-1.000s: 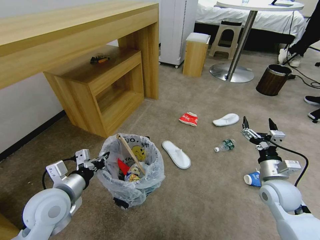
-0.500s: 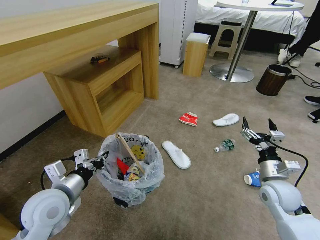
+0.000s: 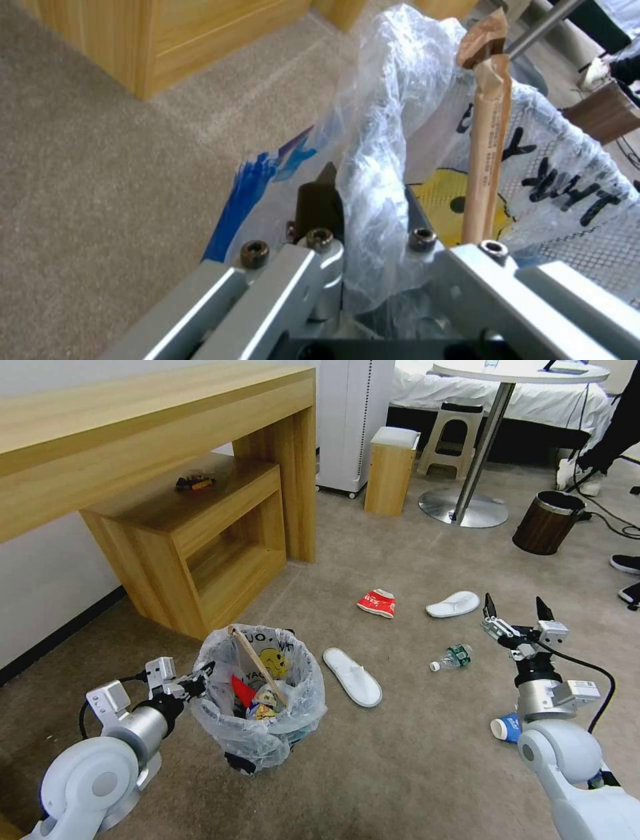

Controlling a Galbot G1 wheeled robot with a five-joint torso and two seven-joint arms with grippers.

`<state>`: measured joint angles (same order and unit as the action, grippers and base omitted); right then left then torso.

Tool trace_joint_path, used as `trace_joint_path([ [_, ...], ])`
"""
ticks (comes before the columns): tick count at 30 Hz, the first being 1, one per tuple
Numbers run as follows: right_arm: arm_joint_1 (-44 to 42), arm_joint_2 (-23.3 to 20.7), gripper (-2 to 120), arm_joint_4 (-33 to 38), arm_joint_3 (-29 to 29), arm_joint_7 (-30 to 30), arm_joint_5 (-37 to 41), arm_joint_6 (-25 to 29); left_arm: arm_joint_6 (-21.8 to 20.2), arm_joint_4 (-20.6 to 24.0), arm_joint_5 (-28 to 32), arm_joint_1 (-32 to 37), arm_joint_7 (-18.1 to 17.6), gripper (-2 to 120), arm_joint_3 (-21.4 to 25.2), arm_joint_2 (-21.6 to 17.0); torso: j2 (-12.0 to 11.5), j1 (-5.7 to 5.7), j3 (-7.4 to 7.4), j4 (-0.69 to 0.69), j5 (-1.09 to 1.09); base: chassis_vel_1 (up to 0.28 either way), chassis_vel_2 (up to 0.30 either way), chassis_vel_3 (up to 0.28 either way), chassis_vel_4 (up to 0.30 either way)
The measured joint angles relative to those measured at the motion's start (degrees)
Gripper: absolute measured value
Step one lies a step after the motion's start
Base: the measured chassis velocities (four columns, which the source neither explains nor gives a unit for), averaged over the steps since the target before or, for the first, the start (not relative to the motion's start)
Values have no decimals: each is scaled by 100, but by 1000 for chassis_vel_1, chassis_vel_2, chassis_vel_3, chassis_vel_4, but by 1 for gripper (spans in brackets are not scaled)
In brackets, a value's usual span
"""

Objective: Pick up the trash bin and place the garbage on the floor into it.

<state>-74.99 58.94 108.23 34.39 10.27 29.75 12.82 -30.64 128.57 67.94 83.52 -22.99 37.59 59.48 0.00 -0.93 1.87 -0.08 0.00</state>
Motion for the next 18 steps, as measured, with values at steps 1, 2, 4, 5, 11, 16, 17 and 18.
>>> trace_joint_path([
  [1,5,5,100,-3,-11,0,0,0,0,-5,0,1,0,2,5,-2,0,0,0,1,0,-62,43,43,-57],
  [2,12,10,100,-6,-19,0,0,0,0,-7,0,4,0,2,5,-5,0,0,0,-1,0,-46,43,61,-70],
  [4,17,14,100,-10,-27,0,-1,0,0,-9,1,6,0,2,5,-6,0,0,0,1,0,-47,42,61,-43],
  [5,18,19,100,-12,-30,-1,-1,0,0,-9,3,6,-1,2,5,-9,0,0,-1,0,0,-47,64,49,-43],
  [11,6,28,100,-8,-31,-3,-3,0,0,-23,13,-3,0,2,12,-17,0,1,0,0,-1,-64,66,56,-69],
  [16,-3,27,100,4,-16,-6,-4,0,10,-82,41,-22,-23,2,65,-18,0,0,0,0,-1,-76,66,63,-62],
  [17,-2,27,100,5,-15,-7,-4,0,10,-90,75,-22,-29,2,98,-18,0,0,0,0,-1,-81,64,72,-55],
  [18,-2,27,100,5,-15,-7,-4,0,10,-90,75,-22,-29,2,98,-18,0,0,0,0,-1,-81,64,72,-55],
])
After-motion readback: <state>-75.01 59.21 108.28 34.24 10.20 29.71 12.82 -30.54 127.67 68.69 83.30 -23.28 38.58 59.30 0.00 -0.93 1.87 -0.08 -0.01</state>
